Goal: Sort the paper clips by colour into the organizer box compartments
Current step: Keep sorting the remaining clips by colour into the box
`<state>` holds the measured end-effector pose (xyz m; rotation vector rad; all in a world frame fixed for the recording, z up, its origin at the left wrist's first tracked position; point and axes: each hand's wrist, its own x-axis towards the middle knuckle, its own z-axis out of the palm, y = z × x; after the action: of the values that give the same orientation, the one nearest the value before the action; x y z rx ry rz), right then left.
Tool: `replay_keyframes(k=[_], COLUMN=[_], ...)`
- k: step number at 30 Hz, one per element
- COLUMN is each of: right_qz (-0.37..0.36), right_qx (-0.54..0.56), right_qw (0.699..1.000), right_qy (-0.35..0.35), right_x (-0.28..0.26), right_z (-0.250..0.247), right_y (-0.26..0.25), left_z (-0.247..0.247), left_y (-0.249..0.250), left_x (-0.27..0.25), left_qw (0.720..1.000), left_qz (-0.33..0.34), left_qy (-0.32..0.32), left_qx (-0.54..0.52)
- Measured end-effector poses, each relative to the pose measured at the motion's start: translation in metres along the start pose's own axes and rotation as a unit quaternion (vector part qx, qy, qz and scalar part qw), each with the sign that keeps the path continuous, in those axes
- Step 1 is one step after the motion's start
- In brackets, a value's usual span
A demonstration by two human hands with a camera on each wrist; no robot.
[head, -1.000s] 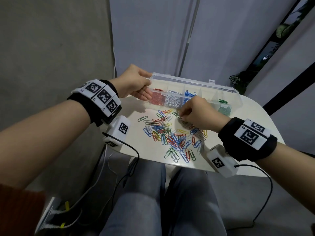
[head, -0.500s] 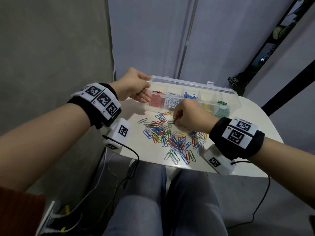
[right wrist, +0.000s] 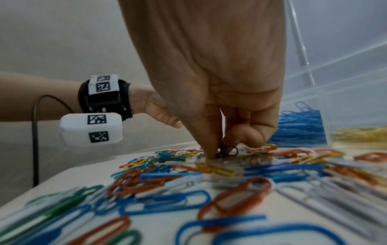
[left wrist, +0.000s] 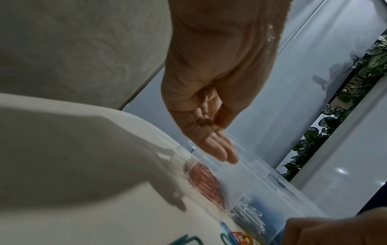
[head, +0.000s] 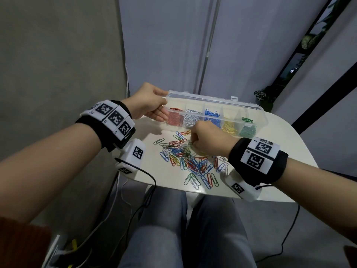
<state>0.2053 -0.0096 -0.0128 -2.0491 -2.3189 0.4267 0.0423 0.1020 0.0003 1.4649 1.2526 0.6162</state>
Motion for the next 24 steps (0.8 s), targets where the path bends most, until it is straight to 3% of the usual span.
replay_keyframes(k=[4,13,17,19,21,23,24], right_qz=[-0.032,-0.013,0.014,0.035,0.071,0.118,0.14], right_qx=[-0.053,-0.057,0.059,0.174,0.282,0.321,0.312], right_qw=[0.998,0.996,0.996,0.977,0.931,0.889,0.882], right_qy=[0.032,0.06,0.062,0.118,0.221,0.305,0.325], right_x=[-0.002,-0.002,-0.007,-0.015,-0.025,-0.03,-0.03], right_z=[0.0,0.003,-0.014,-0.035,-0.053,-0.062,-0.062], right_y=[-0.006,-0.006,0.008,0.022,0.044,0.069,0.081], left_z=[0.001,0.003,0.002,0.002,0.002,0.003,0.003], left_y=[0.001,0.003,0.002,0.001,0.001,0.002,0.002], left_x=[-0.001,-0.003,-0.003,-0.003,-0.003,-0.003,-0.003], left_qw=[1.0,1.0,1.0,1.0,1.0,1.0,1.0], left_qz=[-0.001,-0.002,0.0,0.003,0.009,0.015,0.019], left_qy=[0.001,0.005,0.004,0.003,0.002,0.003,0.003], left_qx=[-0.001,0.003,0.003,0.003,0.008,0.017,0.023])
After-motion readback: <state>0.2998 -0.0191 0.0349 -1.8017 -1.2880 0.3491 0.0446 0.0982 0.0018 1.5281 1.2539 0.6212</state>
